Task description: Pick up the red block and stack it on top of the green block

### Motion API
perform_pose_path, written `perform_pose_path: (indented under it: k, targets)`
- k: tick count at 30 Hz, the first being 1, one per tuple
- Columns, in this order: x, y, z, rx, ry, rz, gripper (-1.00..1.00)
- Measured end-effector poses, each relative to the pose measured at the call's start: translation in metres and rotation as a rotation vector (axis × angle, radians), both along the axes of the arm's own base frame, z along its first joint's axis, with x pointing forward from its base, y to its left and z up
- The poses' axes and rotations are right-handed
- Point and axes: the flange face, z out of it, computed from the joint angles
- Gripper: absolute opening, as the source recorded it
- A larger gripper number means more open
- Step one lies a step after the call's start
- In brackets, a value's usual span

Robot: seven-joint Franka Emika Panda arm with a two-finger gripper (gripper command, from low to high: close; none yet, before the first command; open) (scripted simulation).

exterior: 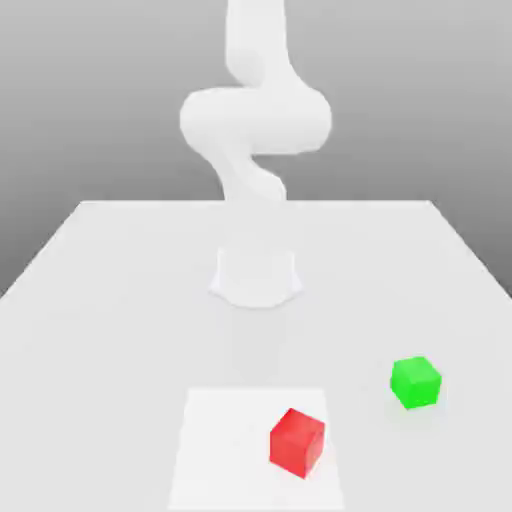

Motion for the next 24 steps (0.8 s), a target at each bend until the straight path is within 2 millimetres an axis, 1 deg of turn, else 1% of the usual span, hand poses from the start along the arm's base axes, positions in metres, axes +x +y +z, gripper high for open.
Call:
perform_pose_path:
  k: [2,5,8,11,15,17,20,22,24]
  targets:
    - [0.026,0.005,-0.041,0.018,0.067,-0.045,0.00]
    - [0.055,0.011,-0.102,0.043,0.162,-0.108,0.00]
    - [0.074,0.016,-0.165,0.068,0.254,-0.171,0.00]
    - [0.085,0.020,-0.229,0.094,0.346,-0.234,0.00]
    - [0.084,0.026,-0.313,0.130,0.469,-0.318,0.00]
    - [0.078,0.030,-0.354,0.148,0.530,-0.360,0.00]
    - [0.063,0.037,-0.412,0.177,0.622,-0.421,0.00]
    - [0.051,0.042,-0.446,0.195,0.675,-0.459,0.00]
    - [0.048,0.043,-0.471,0.202,0.691,-0.473,0.00]
